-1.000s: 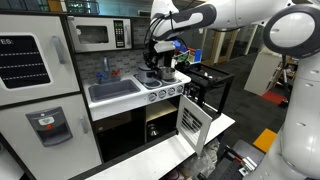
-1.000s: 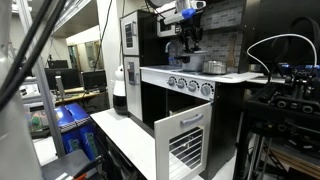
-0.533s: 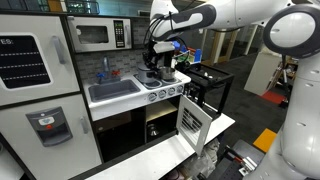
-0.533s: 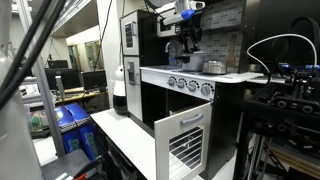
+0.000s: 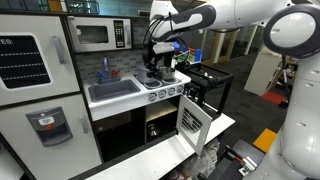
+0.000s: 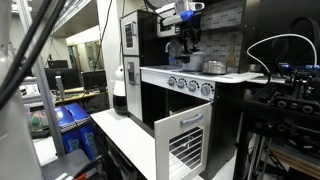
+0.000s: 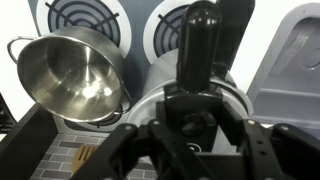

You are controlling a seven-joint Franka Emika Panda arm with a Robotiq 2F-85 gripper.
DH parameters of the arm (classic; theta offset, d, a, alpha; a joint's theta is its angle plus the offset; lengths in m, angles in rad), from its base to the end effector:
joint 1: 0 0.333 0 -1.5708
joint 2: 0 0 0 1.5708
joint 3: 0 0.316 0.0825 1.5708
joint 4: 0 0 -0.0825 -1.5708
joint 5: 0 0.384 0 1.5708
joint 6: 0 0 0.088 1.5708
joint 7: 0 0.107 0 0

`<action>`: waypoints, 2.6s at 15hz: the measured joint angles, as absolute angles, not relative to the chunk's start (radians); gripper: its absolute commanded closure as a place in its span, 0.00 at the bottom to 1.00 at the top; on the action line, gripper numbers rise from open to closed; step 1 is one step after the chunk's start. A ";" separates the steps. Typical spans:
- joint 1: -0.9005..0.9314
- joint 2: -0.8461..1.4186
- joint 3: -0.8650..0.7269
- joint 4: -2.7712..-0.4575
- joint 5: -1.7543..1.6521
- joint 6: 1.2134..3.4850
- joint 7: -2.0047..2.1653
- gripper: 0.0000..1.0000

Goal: Remove the grey lid from the silver pot and place it on top of the grey pot

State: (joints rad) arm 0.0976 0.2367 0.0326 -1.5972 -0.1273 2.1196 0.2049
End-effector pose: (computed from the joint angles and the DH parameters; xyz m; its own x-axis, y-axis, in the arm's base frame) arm 0.6566 0.0781 0.5232 0.9551 -0.0162 0.2959 -0.0343 -0.9978 0.0560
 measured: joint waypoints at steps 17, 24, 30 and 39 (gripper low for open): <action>0.096 0.204 0.032 -1.600 -0.067 2.078 0.204 0.00; 0.096 0.142 0.035 -1.606 -0.043 1.957 0.202 0.00; 0.094 0.140 0.035 -1.631 -0.011 1.881 0.203 0.00; 0.094 0.142 0.034 -1.648 -0.010 1.834 0.204 0.00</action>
